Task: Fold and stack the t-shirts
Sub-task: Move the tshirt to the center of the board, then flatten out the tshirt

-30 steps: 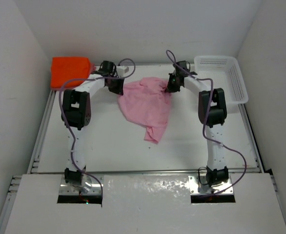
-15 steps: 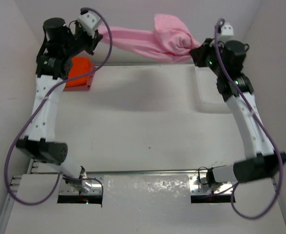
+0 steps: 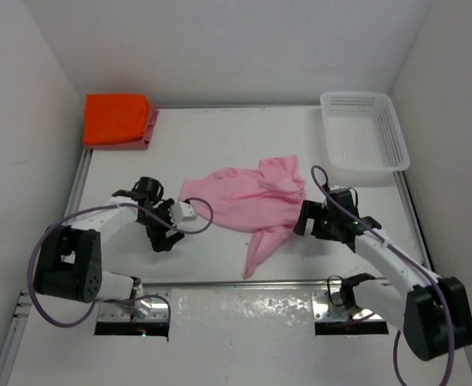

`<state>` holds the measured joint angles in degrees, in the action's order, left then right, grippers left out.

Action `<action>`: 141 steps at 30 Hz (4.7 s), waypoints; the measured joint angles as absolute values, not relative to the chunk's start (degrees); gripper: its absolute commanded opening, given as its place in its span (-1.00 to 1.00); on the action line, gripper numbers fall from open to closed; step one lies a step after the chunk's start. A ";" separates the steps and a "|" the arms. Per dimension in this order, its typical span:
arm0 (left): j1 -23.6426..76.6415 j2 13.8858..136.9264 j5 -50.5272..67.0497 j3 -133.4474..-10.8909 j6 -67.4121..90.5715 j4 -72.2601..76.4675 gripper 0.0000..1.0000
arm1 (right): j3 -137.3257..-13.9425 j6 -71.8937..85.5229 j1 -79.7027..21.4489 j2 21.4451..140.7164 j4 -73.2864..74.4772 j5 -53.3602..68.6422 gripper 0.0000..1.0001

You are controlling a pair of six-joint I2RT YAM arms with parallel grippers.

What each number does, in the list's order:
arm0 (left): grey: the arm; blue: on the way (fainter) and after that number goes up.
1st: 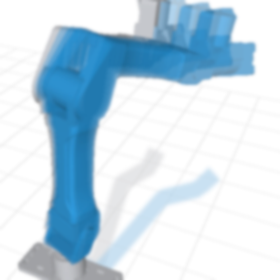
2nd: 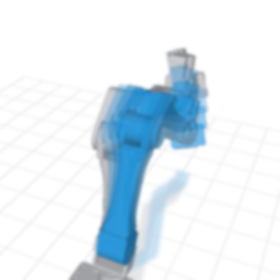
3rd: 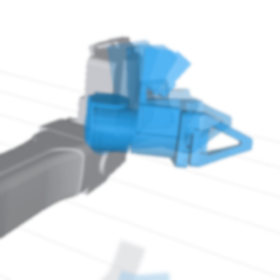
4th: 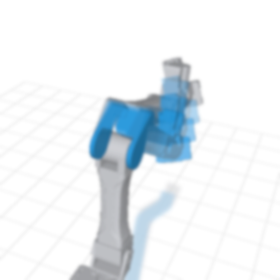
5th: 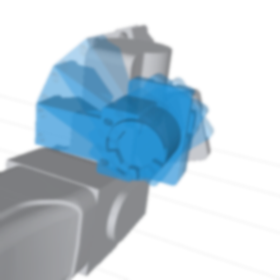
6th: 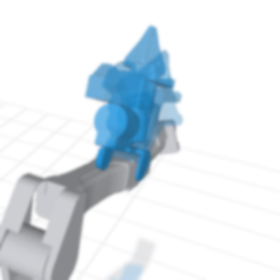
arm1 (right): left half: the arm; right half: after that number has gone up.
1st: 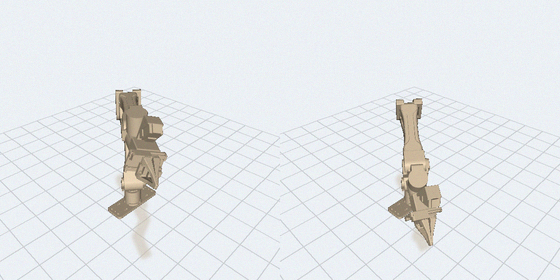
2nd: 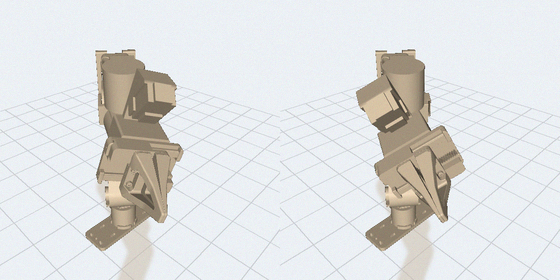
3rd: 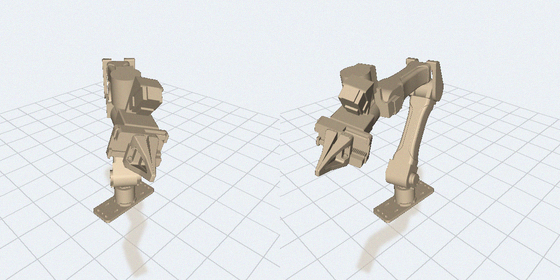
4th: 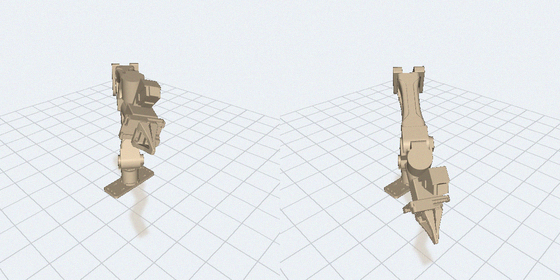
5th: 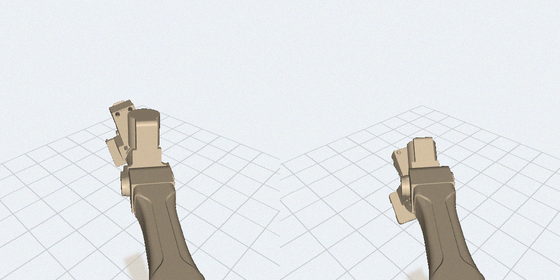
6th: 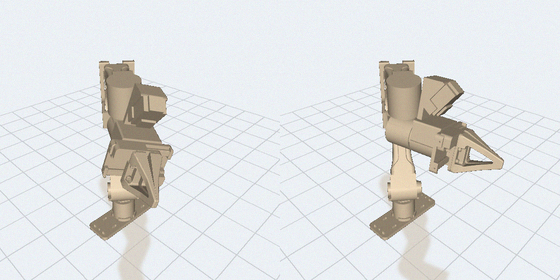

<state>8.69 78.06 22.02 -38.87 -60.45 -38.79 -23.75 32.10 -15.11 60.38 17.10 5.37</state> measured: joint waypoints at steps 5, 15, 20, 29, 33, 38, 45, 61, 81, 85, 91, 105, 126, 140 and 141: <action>6.70 73.52 21.15 -43.97 -62.02 -44.34 0.60 | -28.56 35.31 -14.68 50.92 23.24 -4.86 -0.78; 9.85 87.09 22.90 -63.55 -41.93 -30.59 0.62 | -30.24 41.36 -17.85 61.43 19.14 -0.69 0.61; 14.28 104.84 17.30 -77.89 -33.43 -27.09 0.60 | -30.15 47.53 -24.32 67.99 15.07 3.57 0.65; 15.88 111.81 16.51 -77.10 -30.11 -27.97 0.41 | -28.40 57.23 -36.45 74.22 7.33 6.96 0.62; 17.37 111.81 18.90 -76.77 -29.67 -29.02 -0.13 | -28.40 59.22 -36.84 80.38 3.55 8.97 -0.96; 17.89 111.83 21.32 -73.76 -30.11 -31.99 -1.00 | -27.83 60.05 -32.71 82.04 3.22 9.85 -1.00; 12.62 111.63 23.42 -76.79 -27.18 -33.65 -1.00 | -45.58 47.90 -14.24 82.67 15.40 13.58 -1.00; 1.52 84.01 28.38 -79.90 -38.06 -30.44 -1.00 | -68.18 12.82 -9.13 81.87 35.59 15.49 -0.30; 1.48 85.54 23.35 -66.02 -51.31 -46.37 -0.07 | -48.31 19.20 -8.36 75.00 37.76 15.05 0.00; 1.80 89.67 24.69 -70.91 -44.10 -40.77 -0.07 | -47.64 19.75 -8.51 79.44 35.11 15.53 0.35; 1.83 93.10 22.70 -70.96 -35.35 -35.88 -0.07 | -53.54 17.61 -14.15 86.70 32.45 9.89 0.37; 1.50 90.08 20.69 -65.78 -26.20 -30.04 -0.07 | -72.36 12.97 -24.69 112.81 25.45 1.83 -1.00; 19.20 110.63 22.63 -83.79 -16.84 -27.68 0.05 | -35.81 23.99 -34.81 67.68 11.07 1.08 0.59; 24.82 126.08 10.04 -95.02 -10.59 -29.06 -0.59 | -26.04 31.46 -31.57 61.28 11.81 -0.25 0.47; 24.82 126.08 10.09 -94.91 -10.41 -29.43 -0.71 | -25.30 31.90 -31.57 61.43 11.44 0.10 0.43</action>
